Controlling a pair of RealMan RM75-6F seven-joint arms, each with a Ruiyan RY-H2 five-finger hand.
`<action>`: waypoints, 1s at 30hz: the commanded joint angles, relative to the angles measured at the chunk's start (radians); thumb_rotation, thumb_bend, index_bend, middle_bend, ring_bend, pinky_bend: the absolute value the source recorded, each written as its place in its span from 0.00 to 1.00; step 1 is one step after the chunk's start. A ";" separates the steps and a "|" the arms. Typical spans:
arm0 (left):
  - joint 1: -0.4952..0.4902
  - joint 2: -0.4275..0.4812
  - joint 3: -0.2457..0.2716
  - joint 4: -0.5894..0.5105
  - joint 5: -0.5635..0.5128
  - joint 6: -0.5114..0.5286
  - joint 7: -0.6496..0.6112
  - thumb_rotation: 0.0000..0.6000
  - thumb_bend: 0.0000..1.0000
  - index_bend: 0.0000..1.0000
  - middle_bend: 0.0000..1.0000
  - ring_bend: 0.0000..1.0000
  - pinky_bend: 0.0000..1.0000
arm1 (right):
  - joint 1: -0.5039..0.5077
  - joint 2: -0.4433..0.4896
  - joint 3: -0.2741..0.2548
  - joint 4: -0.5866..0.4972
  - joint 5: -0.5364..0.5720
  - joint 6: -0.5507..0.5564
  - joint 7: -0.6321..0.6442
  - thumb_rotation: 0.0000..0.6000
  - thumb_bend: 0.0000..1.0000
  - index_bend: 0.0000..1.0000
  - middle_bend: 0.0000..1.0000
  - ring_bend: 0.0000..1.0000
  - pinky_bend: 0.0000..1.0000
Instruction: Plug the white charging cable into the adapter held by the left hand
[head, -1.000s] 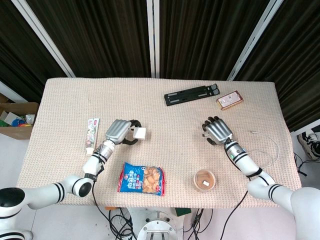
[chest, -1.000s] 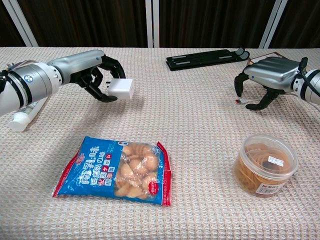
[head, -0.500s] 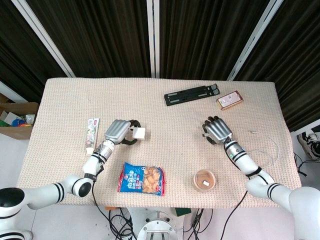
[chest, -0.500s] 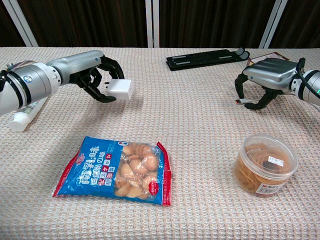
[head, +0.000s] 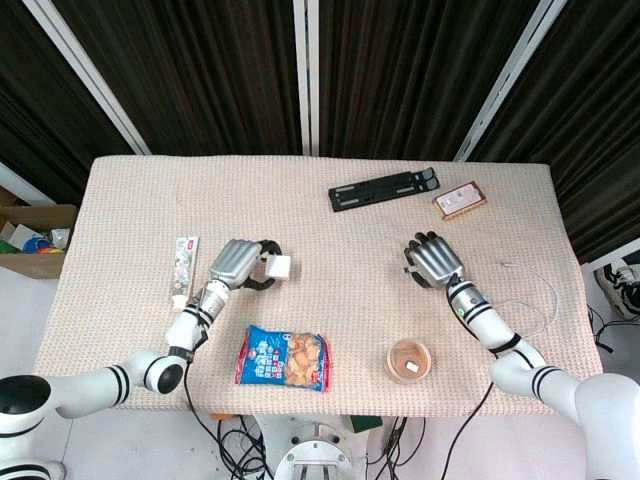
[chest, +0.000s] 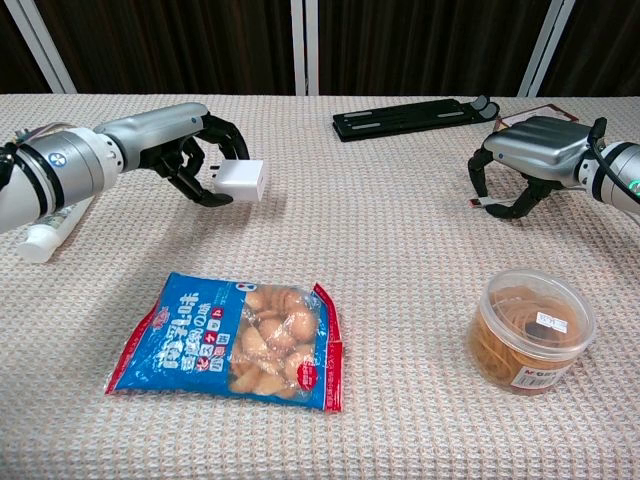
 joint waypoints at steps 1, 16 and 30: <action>0.002 0.002 -0.002 -0.003 0.000 0.003 -0.004 1.00 0.48 0.59 0.51 0.76 0.99 | -0.003 0.001 0.003 -0.001 0.002 0.006 0.000 1.00 0.45 0.64 0.43 0.20 0.30; -0.018 0.079 -0.070 -0.100 -0.032 0.008 -0.008 1.00 0.49 0.59 0.51 0.76 0.99 | -0.029 0.168 0.095 -0.311 0.039 0.148 -0.088 1.00 0.72 0.67 0.57 0.36 0.39; -0.064 0.139 -0.110 -0.216 -0.162 -0.020 0.081 1.00 0.49 0.59 0.51 0.76 0.99 | 0.080 0.255 0.208 -0.644 0.278 0.027 -0.389 1.00 0.78 0.68 0.63 0.40 0.42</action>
